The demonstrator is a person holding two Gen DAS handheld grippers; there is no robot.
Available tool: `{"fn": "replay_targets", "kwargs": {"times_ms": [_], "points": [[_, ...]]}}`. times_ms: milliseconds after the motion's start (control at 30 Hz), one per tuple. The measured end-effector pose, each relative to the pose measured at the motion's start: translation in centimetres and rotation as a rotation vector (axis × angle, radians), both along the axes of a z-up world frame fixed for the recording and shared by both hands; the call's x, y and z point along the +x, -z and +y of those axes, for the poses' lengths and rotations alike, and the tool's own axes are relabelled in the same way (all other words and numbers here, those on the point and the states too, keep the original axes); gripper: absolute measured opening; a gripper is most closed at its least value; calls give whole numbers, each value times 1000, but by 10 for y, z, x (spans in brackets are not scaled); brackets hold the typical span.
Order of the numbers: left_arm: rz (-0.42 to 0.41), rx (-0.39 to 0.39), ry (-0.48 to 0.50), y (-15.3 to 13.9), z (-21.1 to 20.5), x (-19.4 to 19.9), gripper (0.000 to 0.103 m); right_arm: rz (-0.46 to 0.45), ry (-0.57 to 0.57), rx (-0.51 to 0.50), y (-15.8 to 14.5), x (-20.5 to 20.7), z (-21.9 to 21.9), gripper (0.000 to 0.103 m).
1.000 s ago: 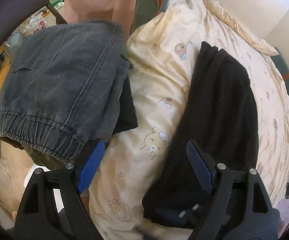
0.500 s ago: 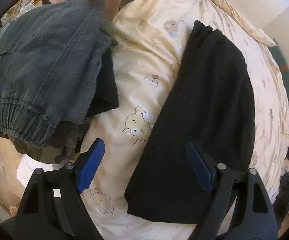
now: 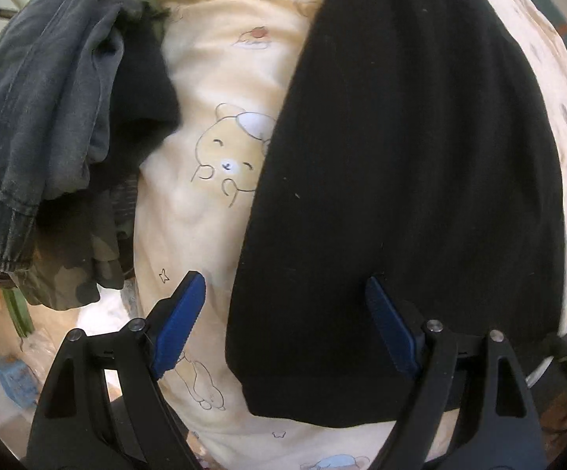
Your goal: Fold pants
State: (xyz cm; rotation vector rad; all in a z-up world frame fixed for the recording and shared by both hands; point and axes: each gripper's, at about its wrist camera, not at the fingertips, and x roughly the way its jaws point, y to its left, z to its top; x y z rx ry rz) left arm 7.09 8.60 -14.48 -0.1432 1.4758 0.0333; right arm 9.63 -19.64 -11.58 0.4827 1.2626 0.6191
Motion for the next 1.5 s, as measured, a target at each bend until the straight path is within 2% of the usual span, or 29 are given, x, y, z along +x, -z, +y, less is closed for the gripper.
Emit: {"fn": "replay_targets", "kwargs": {"times_ms": [67,133,200,267,333,400,500,567,600,633,767,800,833,867,900,933,1067,1133,1200,1267,1300,1333,1367,1400,1433,1467,1500], "points": [[-37,-24,5,-11,-2,-1,82,-40,7,6,-20,0,-13,1],[-59,-45,15,-17,-4,0,82,-56,25,-49,-26,3,-23,1],[-58,-28,30,-17,-7,1,82,9,50,-87,-8,12,-34,1],[-33,0,44,-11,-10,0,82,189,-15,-68,30,18,-27,2],[-20,-26,33,-10,-7,-3,82,224,-51,-65,41,12,-19,8],[-38,-63,-3,-17,6,-7,82,201,-9,-61,33,9,-23,11],[-59,-58,-87,-28,40,-18,82,176,59,-46,21,3,-37,22],[-61,-90,-147,-32,57,-28,82,169,78,-2,19,-5,-44,37],[-60,-111,-161,-31,60,-33,82,184,100,31,19,-10,-48,51],[-48,-129,-167,-28,60,-38,82,194,116,56,22,-14,-51,55],[-25,-255,-160,-18,39,-57,76,242,82,78,35,-15,-36,55],[-36,-273,-143,-16,33,-59,50,244,69,79,37,-12,-26,54],[-35,-263,-114,-12,25,-60,16,240,55,69,38,-11,-17,44],[-25,-255,-93,-9,21,-60,6,225,31,48,38,-11,-12,32],[-32,-247,-91,-10,19,-63,6,204,2,13,38,-10,-2,14],[-45,-245,-89,-14,19,-65,5,199,-14,4,37,-9,6,9],[-66,-294,-76,-33,20,-81,5,110,-42,9,5,-17,-10,6],[-43,-270,-63,-23,16,-84,5,124,-21,-12,4,-19,-20,6],[-18,-206,-51,-7,7,-71,9,232,6,-70,31,-15,-19,6],[-4,-150,-32,-2,0,-63,19,311,3,-86,52,-13,-10,7],[0,-128,-37,-4,2,-62,34,316,14,-88,53,-11,-10,9],[-13,-98,-53,-9,5,-65,58,317,21,-82,52,-11,-12,13],[-46,-72,-78,-16,10,-68,66,320,38,-70,49,-10,-15,18],[-72,-68,-97,-22,14,-71,72,317,69,-57,44,-11,-23,29],[-103,-85,-117,-29,18,-72,73,303,118,-34,38,-11,-35,42],[-123,-117,-131,-32,22,-72,75,288,151,-6,33,-13,-46,48],[-133,-150,-147,-33,24,-70,84,256,207,55,26,-12,-57,61]]}}
